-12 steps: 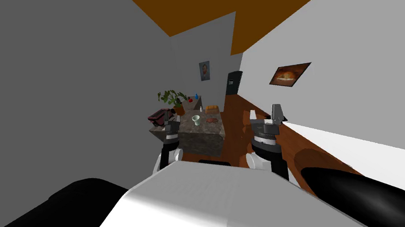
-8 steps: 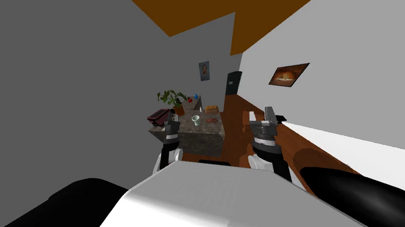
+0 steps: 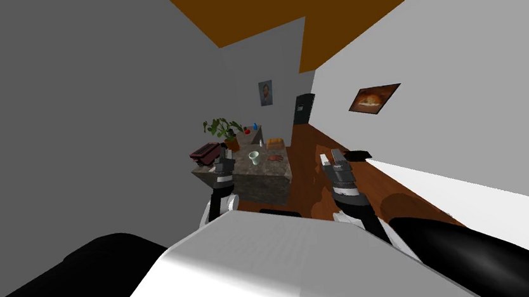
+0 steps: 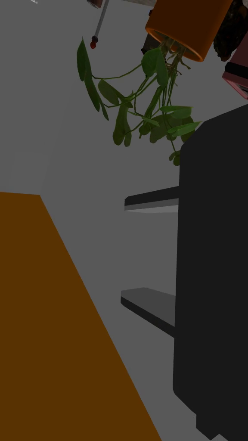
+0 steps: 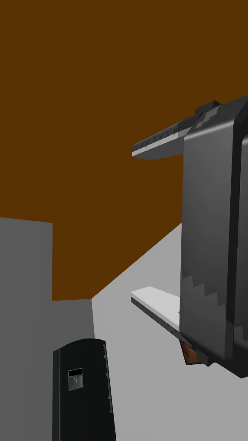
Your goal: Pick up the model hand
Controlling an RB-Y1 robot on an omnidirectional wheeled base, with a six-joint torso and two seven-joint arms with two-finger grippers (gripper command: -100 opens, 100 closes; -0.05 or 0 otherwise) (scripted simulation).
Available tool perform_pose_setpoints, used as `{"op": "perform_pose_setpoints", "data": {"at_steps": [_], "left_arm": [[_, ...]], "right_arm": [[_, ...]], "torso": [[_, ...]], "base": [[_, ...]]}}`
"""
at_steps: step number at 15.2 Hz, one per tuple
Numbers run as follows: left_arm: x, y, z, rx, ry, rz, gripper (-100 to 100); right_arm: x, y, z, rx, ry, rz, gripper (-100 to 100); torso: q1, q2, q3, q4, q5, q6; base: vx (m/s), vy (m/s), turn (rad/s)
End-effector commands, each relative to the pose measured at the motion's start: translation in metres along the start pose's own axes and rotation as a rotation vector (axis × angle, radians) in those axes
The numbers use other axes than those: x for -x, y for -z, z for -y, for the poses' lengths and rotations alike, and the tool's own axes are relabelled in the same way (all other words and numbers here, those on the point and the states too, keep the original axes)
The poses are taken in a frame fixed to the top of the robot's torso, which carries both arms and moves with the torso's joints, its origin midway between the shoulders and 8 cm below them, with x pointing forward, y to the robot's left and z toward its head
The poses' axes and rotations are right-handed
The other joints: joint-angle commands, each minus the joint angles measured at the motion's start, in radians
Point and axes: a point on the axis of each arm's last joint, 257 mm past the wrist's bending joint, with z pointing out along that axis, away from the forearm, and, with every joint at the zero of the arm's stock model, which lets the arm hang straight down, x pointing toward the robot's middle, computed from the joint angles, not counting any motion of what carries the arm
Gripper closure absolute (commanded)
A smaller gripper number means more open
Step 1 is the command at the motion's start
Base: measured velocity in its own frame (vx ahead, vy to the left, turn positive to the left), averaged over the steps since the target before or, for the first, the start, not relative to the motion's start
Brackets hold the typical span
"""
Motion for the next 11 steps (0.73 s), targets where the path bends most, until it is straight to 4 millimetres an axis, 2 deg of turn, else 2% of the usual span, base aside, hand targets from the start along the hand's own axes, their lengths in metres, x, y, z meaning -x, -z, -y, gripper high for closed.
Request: {"op": "perform_pose_setpoints", "data": {"at_steps": [1,2,3,4,6,7,9,10,11], "left_arm": [[0.000,0.000,0.000,0.000,0.000,0.000,0],[0.000,0.000,0.000,0.000,0.000,0.000,0],[0.000,0.000,0.000,0.000,0.000,0.000,0],[0.000,0.000,0.000,0.000,0.000,0.000,0],[0.000,0.000,0.000,0.000,0.000,0.000,0],[0.000,0.000,0.000,0.000,0.000,0.000,0],[0.000,0.000,0.000,0.000,0.000,0.000,0],[0.000,0.000,0.000,0.000,0.000,0.000,0],[0.000,0.000,0.000,0.000,0.000,0.000,0]], "right_arm": [[-0.002,0.004,0.005,-0.019,0.012,-0.028,-100],[-0.005,0.014,0.021,-0.070,0.027,-0.062,-100],[-0.006,0.015,0.022,-0.071,0.034,-0.079,-100],[-0.008,0.027,0.039,-0.126,0.045,-0.103,-100],[-0.009,0.028,0.039,-0.129,0.058,-0.132,-100],[-0.010,0.042,0.058,-0.188,0.072,-0.162,-100],[-0.011,0.043,0.058,-0.190,0.083,-0.186,-100],[-0.011,0.060,0.077,-0.253,0.100,-0.217,-100],[-0.011,0.061,0.077,-0.255,0.109,-0.237,-100]], "torso": [[0.000,0.000,0.000,0.000,0.000,0.000],[0.001,0.000,0.000,0.000,0.000,0.000],[0.001,0.000,0.000,0.000,0.000,0.000],[0.001,0.001,0.000,0.000,0.000,0.000],[0.000,0.001,0.000,0.000,0.000,0.000],[0.001,0.001,0.000,0.000,0.000,0.000],[0.001,0.001,0.000,0.000,0.000,0.000],[0.001,0.001,0.000,0.000,0.000,0.000],[0.002,0.001,0.001,0.000,0.000,0.000]], "base": [[0.003,-0.019,-0.003],[0.002,-0.019,-0.001],[0.001,-0.020,-0.003],[0.002,-0.025,0.005],[0.001,-0.021,0.007],[0.001,-0.017,0.020],[-0.001,-0.013,0.013],[-0.002,-0.010,0.041],[-0.003,-0.011,0.036]]}}
